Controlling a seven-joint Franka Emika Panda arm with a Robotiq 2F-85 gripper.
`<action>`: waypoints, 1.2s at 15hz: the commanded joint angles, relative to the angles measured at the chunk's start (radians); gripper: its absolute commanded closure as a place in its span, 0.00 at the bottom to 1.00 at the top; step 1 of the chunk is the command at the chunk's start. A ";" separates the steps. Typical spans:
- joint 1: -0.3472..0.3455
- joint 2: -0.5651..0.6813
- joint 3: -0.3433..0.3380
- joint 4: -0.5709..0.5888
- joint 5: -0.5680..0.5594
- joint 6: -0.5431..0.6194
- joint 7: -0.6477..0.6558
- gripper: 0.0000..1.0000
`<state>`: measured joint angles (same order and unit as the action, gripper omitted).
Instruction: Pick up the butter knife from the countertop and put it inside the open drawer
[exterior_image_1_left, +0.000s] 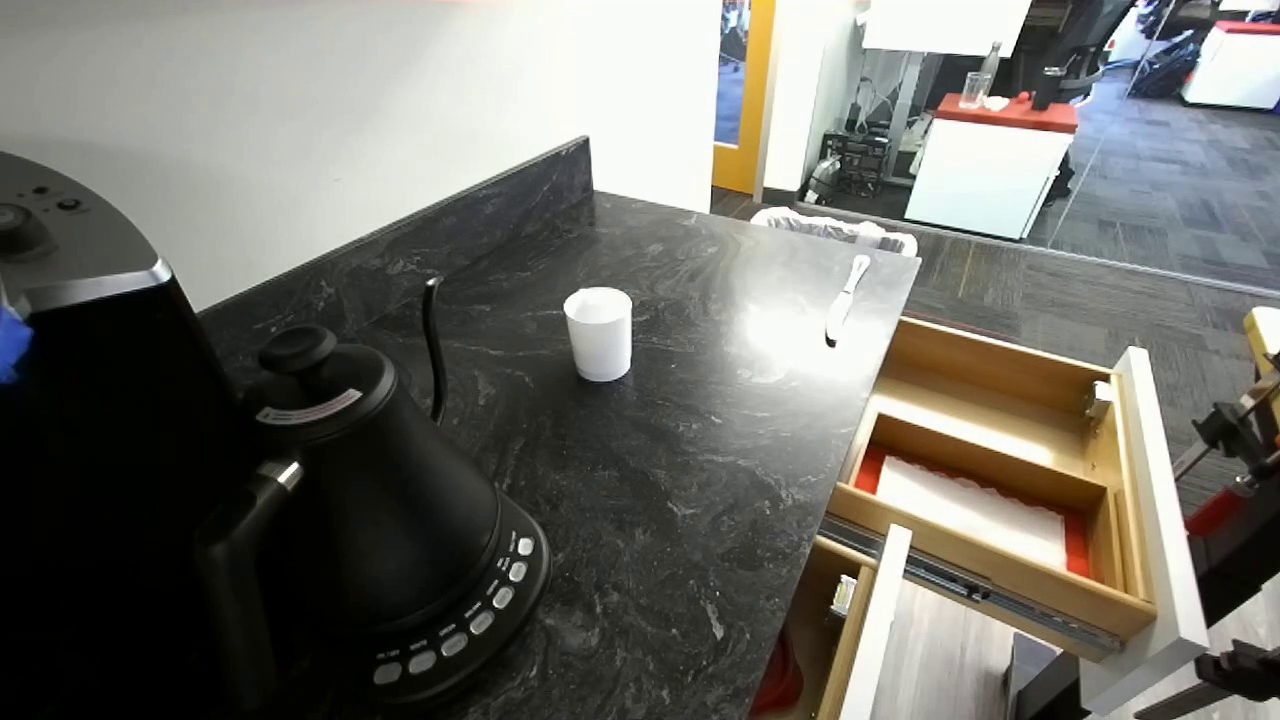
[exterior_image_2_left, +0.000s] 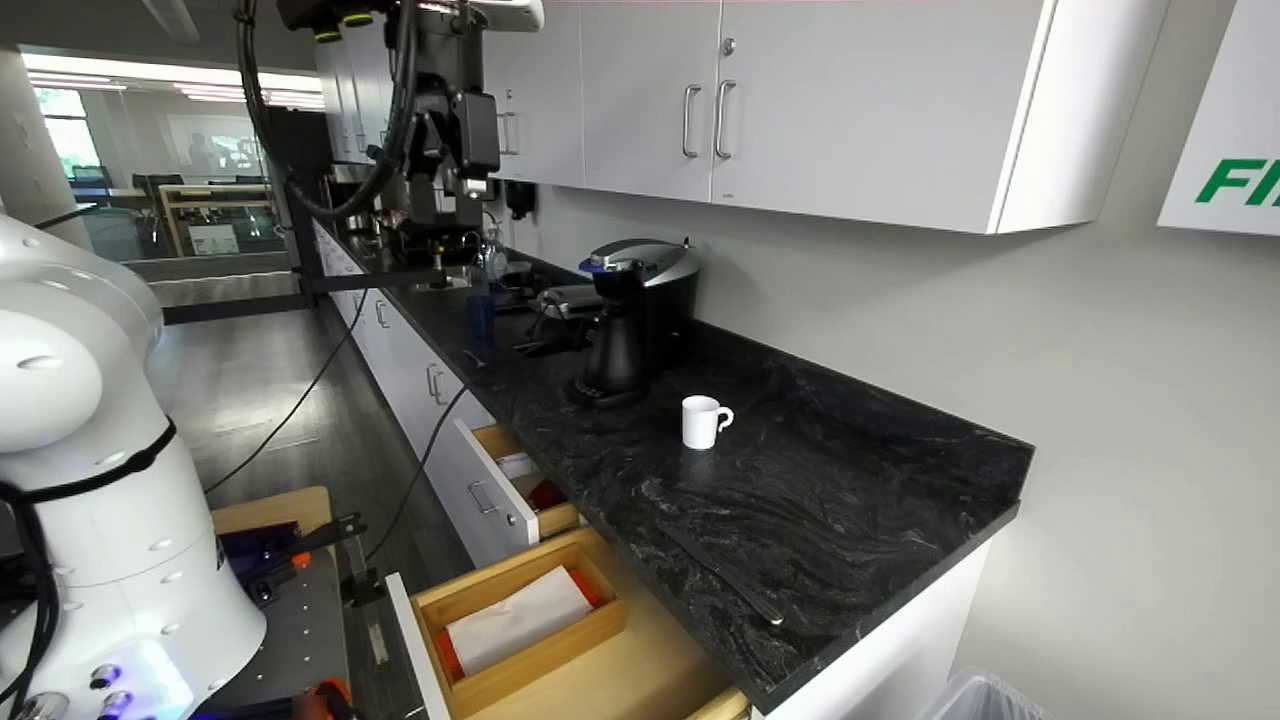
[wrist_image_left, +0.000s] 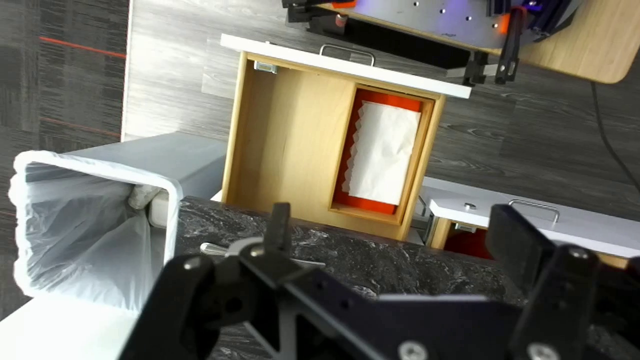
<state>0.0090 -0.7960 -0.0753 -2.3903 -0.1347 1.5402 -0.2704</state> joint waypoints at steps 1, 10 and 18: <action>-0.022 0.010 -0.046 0.037 -0.100 -0.001 -0.027 0.00; 0.004 0.165 -0.172 0.163 -0.167 0.082 -0.150 0.00; 0.020 0.483 -0.155 0.182 -0.035 0.398 -0.234 0.00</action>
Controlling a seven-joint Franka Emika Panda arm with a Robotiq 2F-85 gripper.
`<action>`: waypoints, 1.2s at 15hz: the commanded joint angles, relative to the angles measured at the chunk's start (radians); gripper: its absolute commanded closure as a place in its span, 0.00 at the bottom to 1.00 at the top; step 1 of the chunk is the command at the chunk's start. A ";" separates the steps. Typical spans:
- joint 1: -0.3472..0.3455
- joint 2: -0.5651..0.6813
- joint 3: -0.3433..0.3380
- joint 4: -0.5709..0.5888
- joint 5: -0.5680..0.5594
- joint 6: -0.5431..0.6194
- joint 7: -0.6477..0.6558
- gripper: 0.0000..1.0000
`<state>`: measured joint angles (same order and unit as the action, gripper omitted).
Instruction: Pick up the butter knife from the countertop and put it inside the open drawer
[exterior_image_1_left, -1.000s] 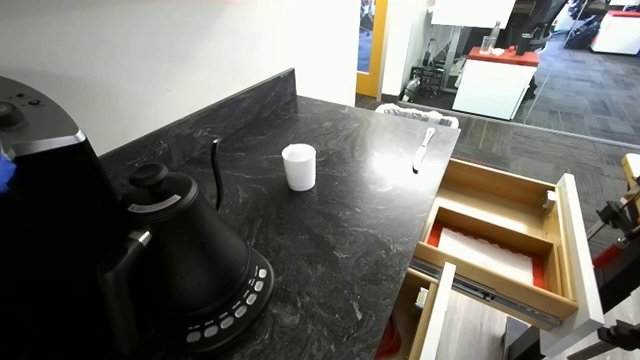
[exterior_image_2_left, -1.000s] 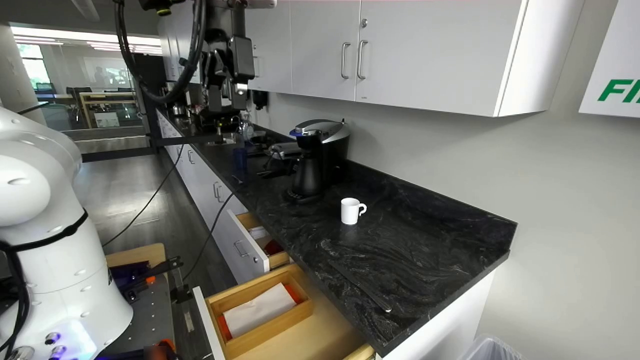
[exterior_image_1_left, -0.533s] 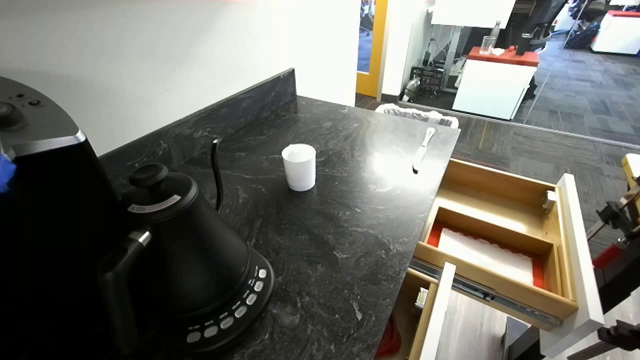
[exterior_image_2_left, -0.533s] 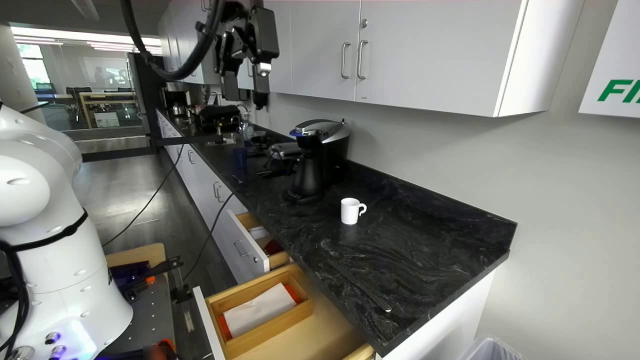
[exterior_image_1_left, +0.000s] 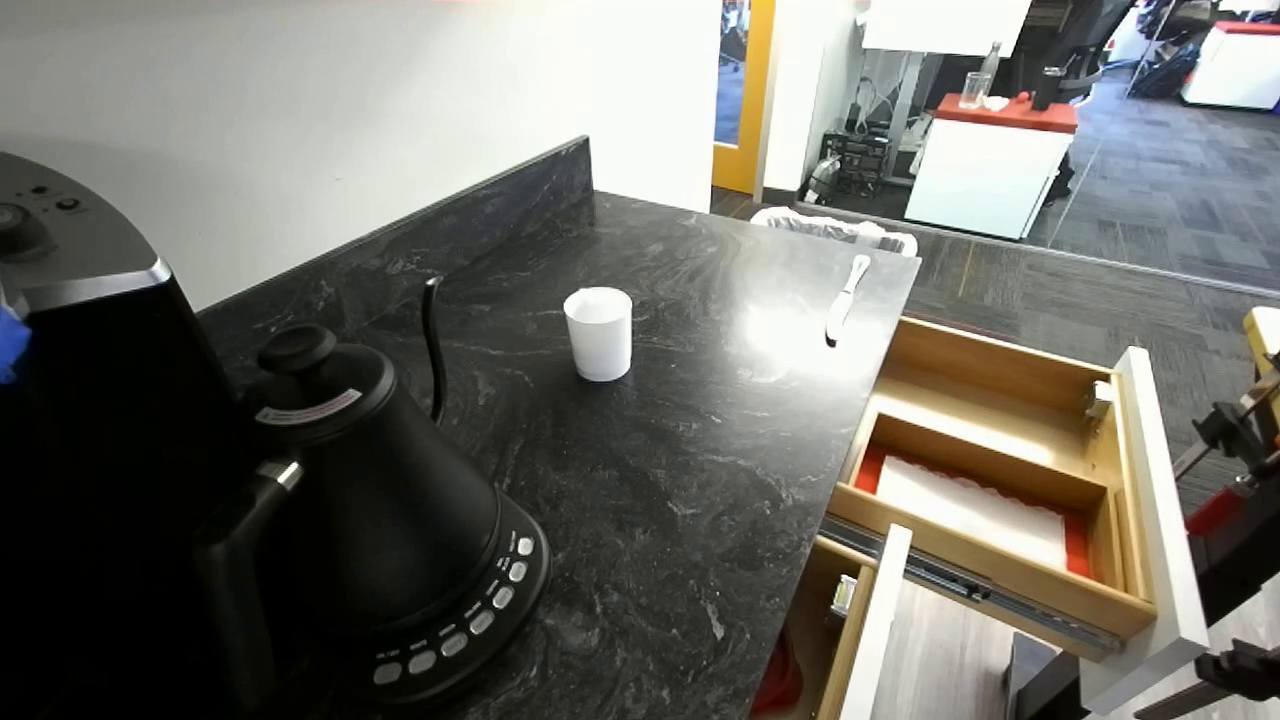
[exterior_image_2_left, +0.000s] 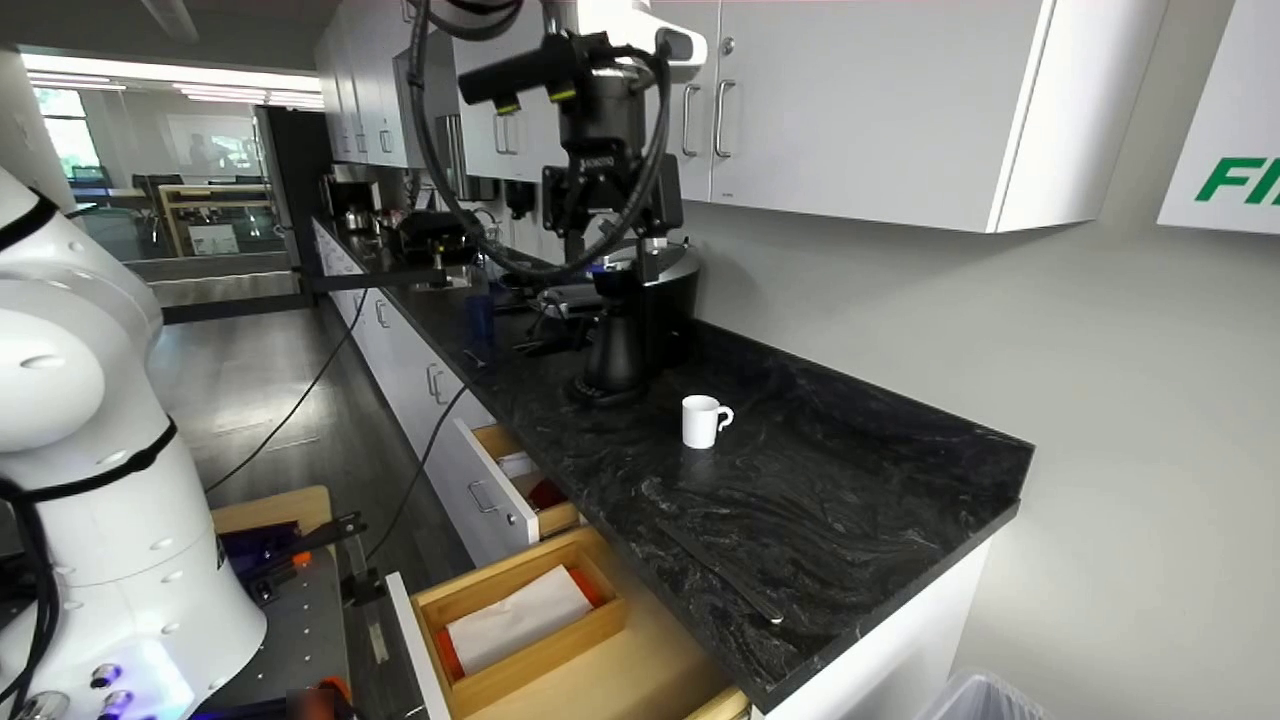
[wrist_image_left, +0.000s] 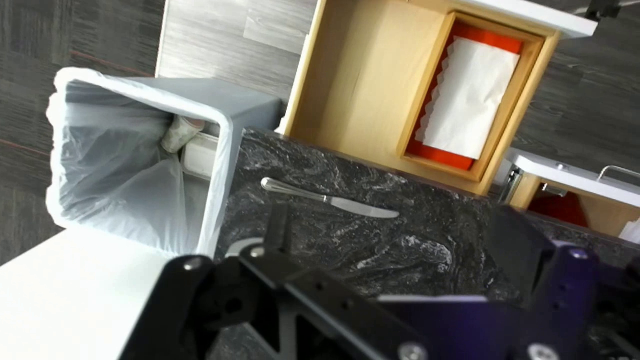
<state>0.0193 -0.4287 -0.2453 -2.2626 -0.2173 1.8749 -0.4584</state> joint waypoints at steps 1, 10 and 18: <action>0.008 0.148 0.028 0.062 0.058 0.087 -0.057 0.00; -0.021 0.256 0.085 0.106 0.120 0.108 -0.119 0.00; -0.022 0.262 0.086 0.114 0.125 0.107 -0.128 0.00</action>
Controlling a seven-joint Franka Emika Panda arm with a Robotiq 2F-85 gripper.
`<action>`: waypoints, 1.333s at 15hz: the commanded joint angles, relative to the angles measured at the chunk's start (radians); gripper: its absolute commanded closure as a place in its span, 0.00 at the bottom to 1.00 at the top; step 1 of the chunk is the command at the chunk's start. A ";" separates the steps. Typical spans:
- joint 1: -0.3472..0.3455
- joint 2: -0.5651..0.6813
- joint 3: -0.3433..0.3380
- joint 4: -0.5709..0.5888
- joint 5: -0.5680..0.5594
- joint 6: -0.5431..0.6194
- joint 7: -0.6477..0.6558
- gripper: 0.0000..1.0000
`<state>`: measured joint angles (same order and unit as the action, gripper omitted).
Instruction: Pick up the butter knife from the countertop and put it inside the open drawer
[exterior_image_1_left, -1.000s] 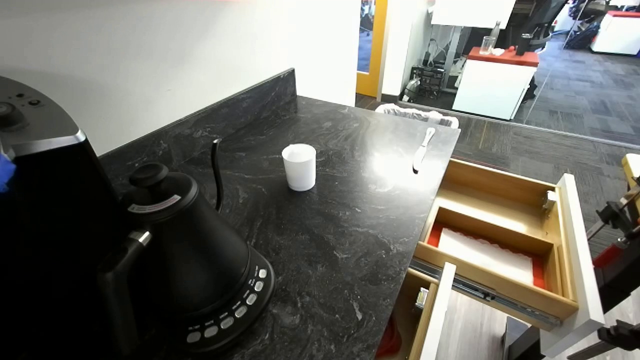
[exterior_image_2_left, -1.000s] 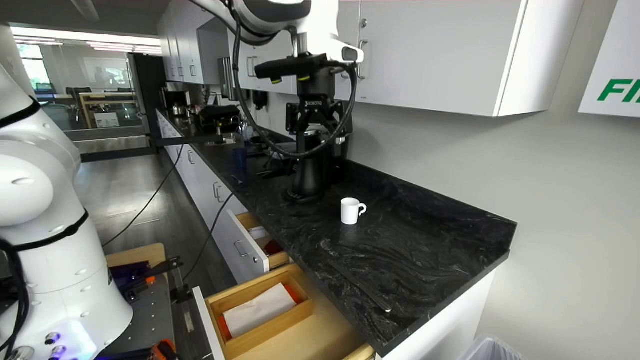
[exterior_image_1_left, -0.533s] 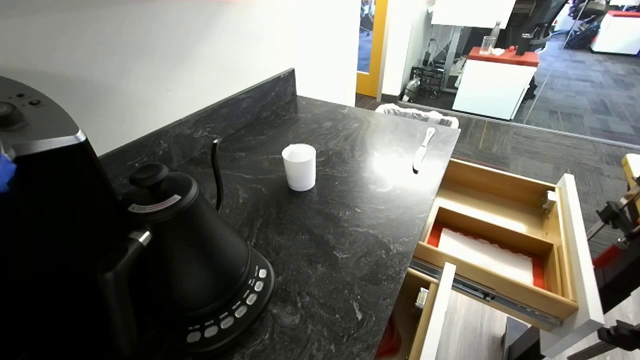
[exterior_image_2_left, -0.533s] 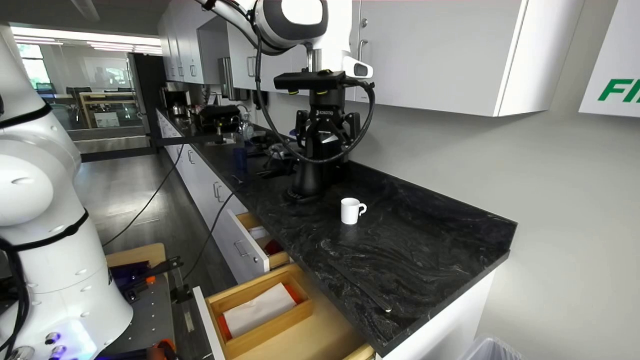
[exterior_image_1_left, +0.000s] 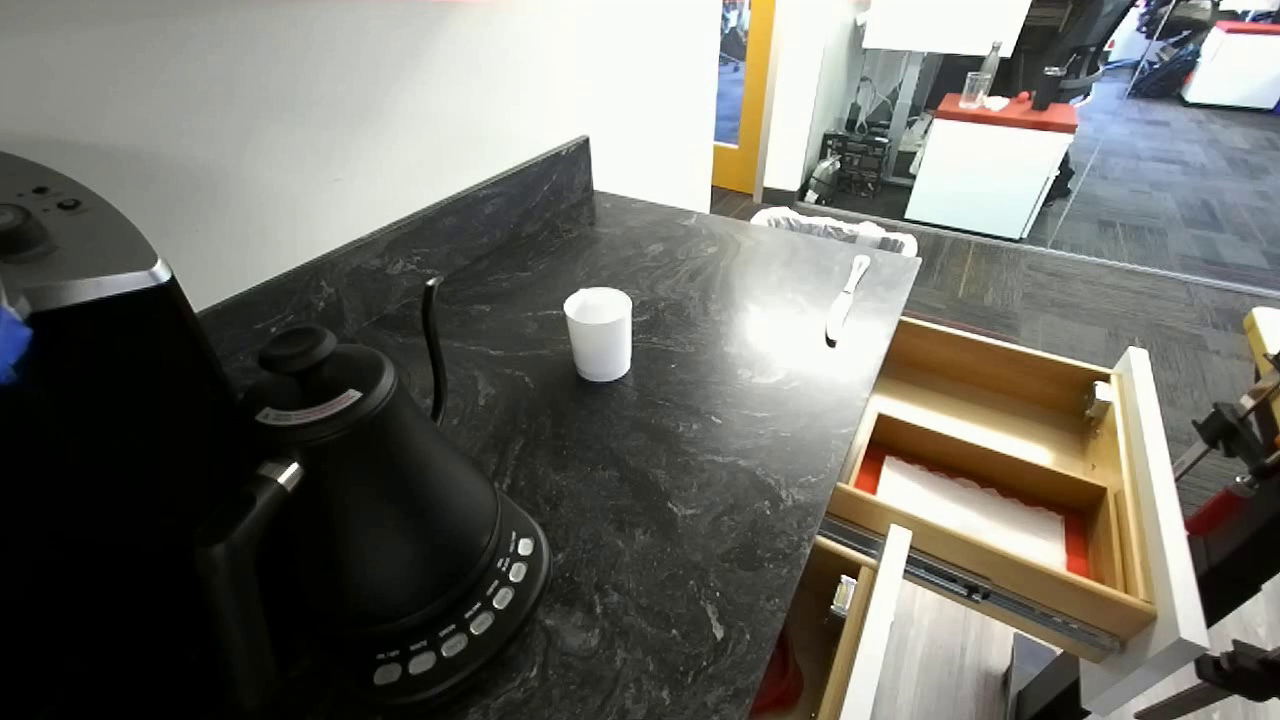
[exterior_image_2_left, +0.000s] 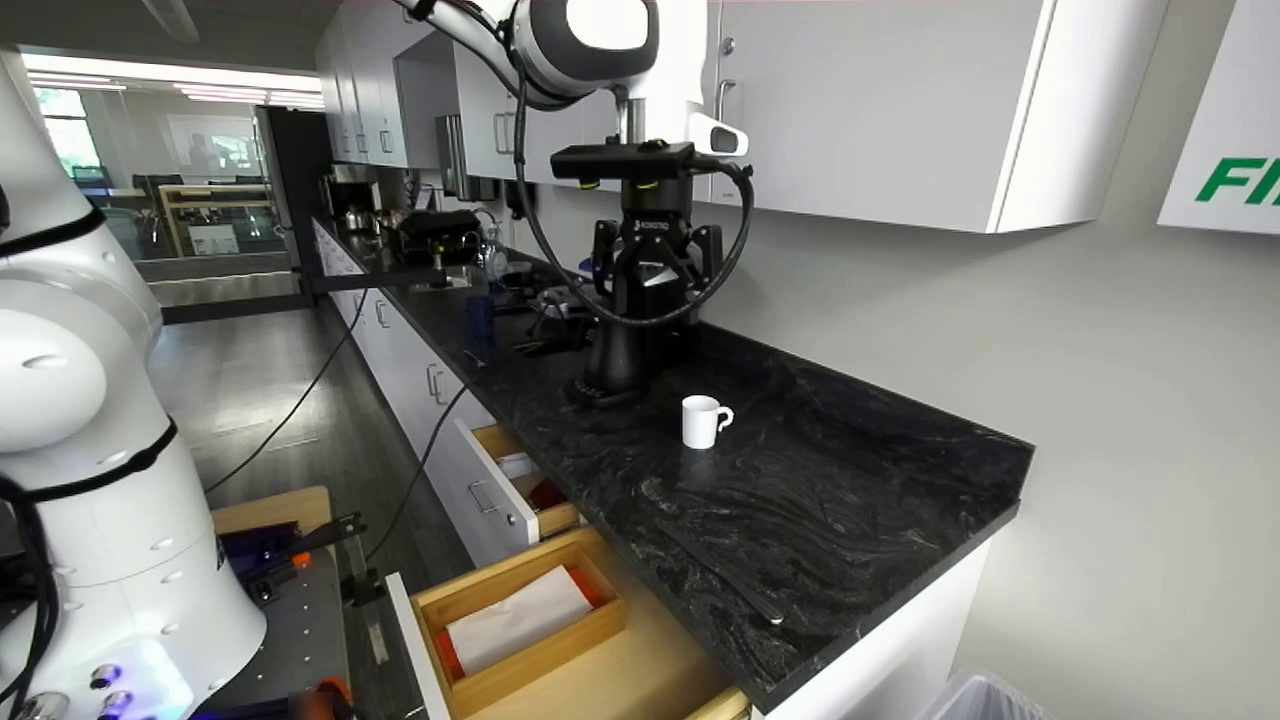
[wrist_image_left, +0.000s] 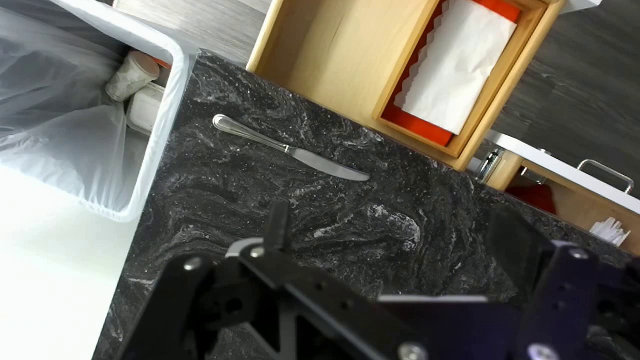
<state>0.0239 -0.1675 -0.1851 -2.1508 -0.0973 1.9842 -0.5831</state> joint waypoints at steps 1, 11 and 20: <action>-0.027 0.001 0.025 0.002 0.005 -0.002 -0.004 0.00; -0.024 0.004 0.025 0.000 0.012 0.006 -0.030 0.00; -0.094 0.032 -0.034 -0.159 -0.069 0.254 -0.602 0.00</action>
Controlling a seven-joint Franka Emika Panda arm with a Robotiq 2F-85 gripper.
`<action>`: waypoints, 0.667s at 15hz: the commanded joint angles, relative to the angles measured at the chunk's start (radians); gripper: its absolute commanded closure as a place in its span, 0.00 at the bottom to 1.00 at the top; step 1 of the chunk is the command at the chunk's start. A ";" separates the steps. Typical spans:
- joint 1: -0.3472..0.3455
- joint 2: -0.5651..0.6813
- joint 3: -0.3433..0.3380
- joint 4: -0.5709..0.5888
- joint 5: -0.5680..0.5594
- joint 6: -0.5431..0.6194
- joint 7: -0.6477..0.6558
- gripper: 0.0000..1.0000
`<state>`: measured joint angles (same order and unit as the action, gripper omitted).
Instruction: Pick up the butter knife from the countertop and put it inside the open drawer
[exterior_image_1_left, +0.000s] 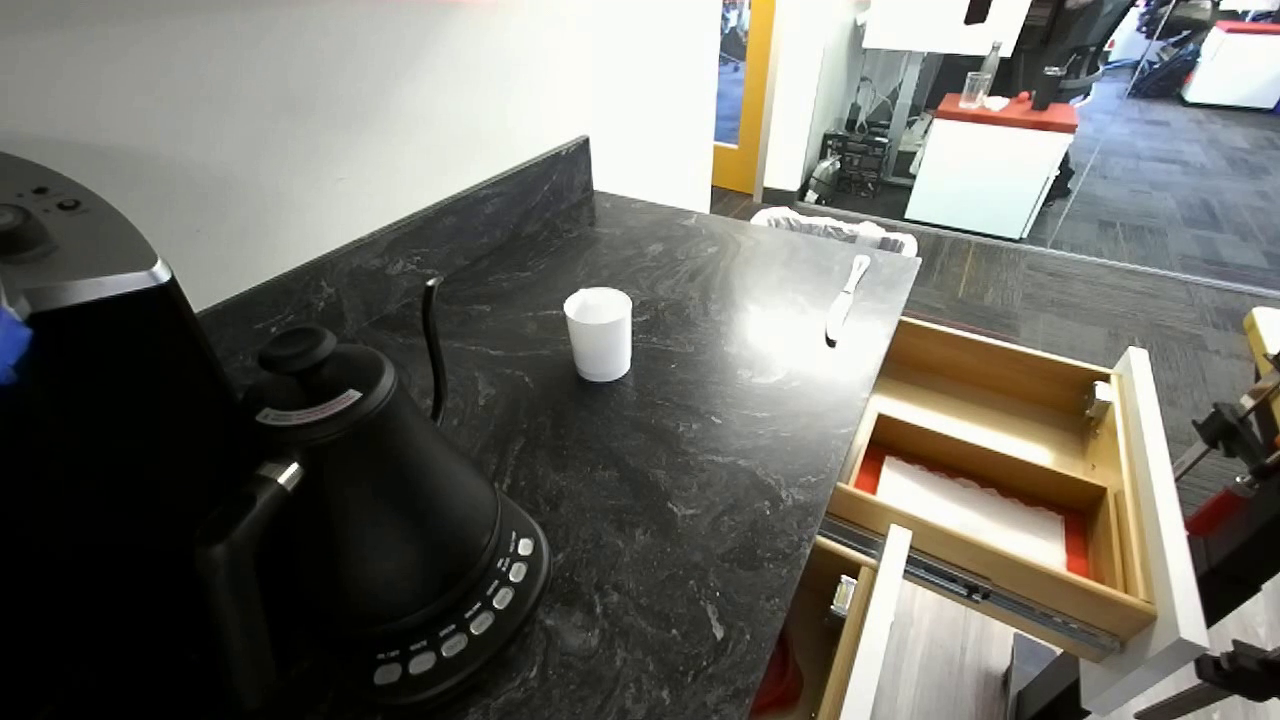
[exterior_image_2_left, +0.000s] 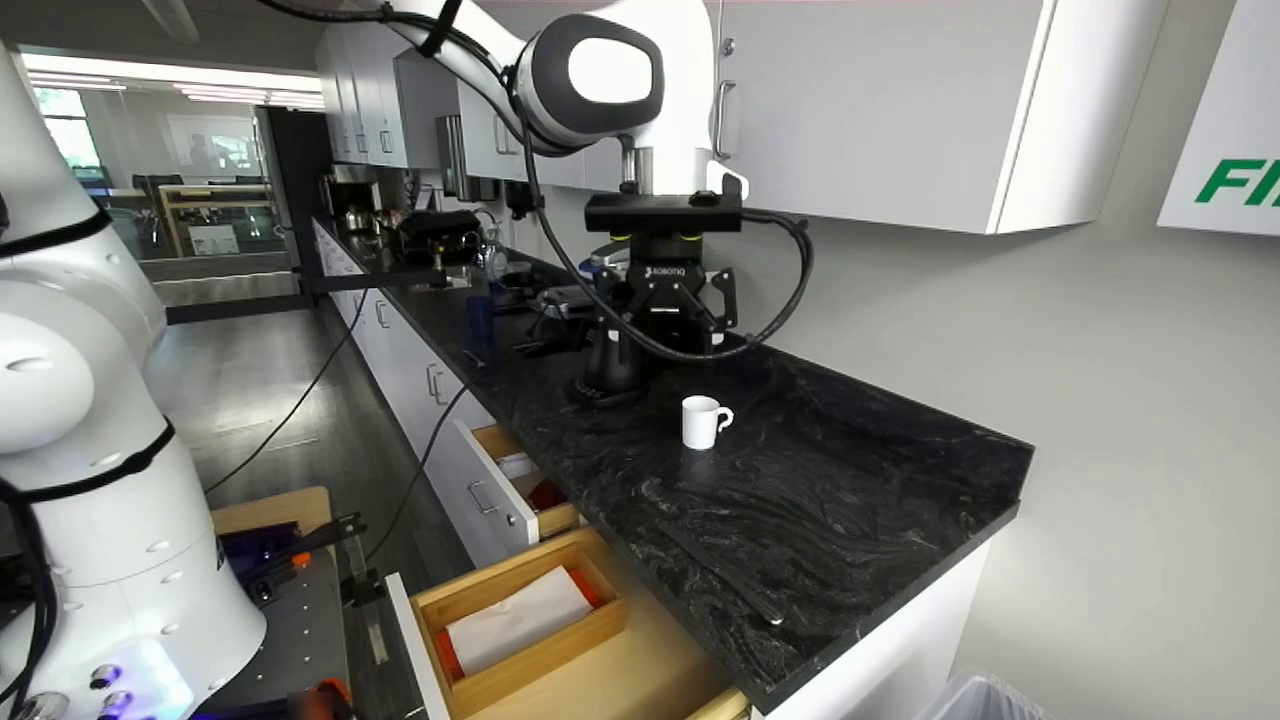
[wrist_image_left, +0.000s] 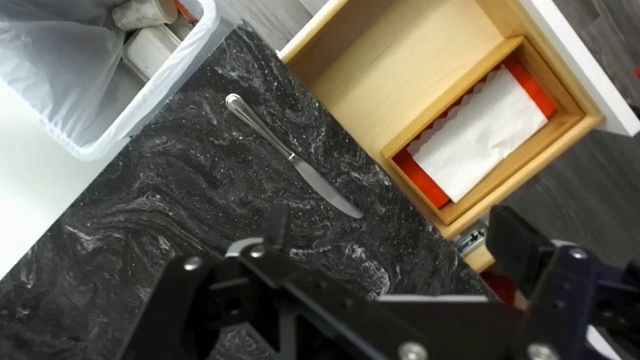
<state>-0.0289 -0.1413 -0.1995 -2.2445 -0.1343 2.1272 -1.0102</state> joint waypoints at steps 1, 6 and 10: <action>-0.053 0.025 -0.029 -0.075 -0.037 0.149 -0.243 0.00; -0.105 0.102 -0.037 -0.125 -0.115 0.338 -0.485 0.00; -0.128 0.174 -0.032 -0.129 -0.149 0.496 -0.630 0.00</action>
<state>-0.1258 -0.0025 -0.2426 -2.3625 -0.2602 2.5143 -1.5402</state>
